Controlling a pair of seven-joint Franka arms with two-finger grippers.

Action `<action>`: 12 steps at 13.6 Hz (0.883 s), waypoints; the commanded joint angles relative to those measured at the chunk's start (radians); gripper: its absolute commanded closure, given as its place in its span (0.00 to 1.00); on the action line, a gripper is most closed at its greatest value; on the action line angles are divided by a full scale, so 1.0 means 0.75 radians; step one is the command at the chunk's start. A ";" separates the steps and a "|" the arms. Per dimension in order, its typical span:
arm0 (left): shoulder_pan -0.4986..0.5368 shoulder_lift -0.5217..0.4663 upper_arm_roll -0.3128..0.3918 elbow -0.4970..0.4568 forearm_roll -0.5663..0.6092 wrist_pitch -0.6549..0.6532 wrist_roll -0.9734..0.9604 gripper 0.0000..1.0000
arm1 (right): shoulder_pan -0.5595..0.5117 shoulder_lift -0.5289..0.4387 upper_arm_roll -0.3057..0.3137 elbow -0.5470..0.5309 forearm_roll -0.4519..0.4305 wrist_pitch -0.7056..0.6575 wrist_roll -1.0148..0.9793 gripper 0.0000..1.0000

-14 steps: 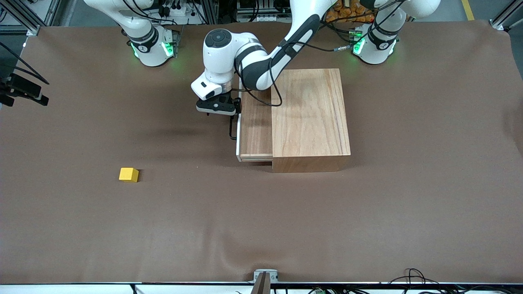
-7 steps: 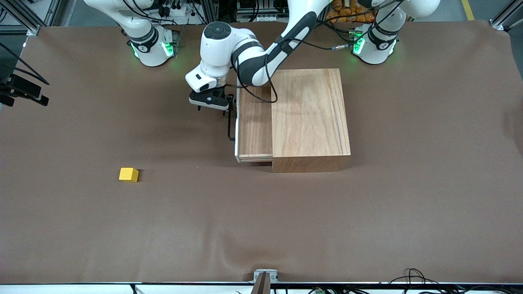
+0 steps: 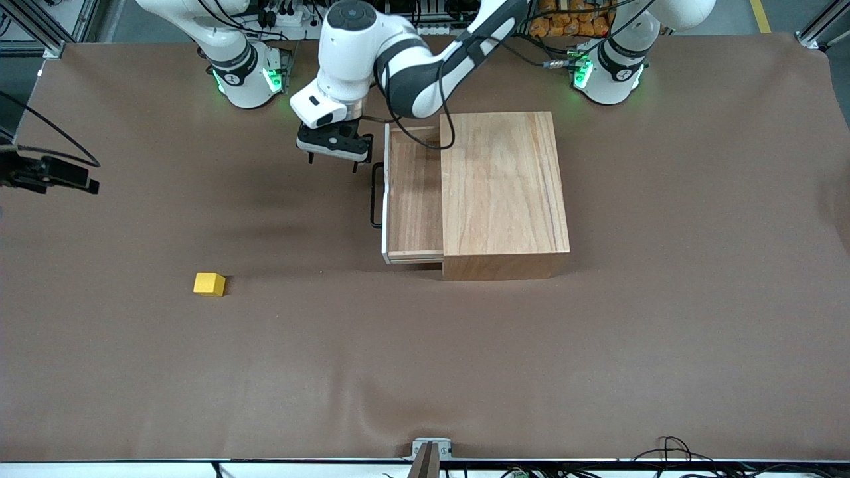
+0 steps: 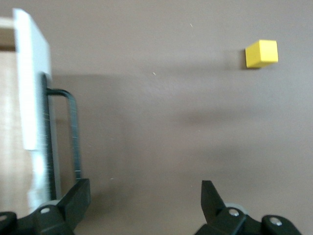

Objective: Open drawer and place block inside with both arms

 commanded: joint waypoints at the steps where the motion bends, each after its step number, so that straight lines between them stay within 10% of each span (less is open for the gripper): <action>1: 0.053 -0.153 0.004 -0.043 -0.023 -0.151 0.008 0.00 | -0.002 0.093 0.002 0.025 -0.008 -0.028 0.000 0.00; 7: 0.232 -0.274 0.010 -0.045 -0.019 -0.434 0.204 0.00 | -0.051 0.253 0.004 -0.011 0.008 0.079 -0.021 0.00; 12: 0.449 -0.332 -0.012 -0.047 -0.056 -0.597 0.521 0.00 | 0.040 0.286 0.008 -0.346 0.008 0.633 -0.023 0.00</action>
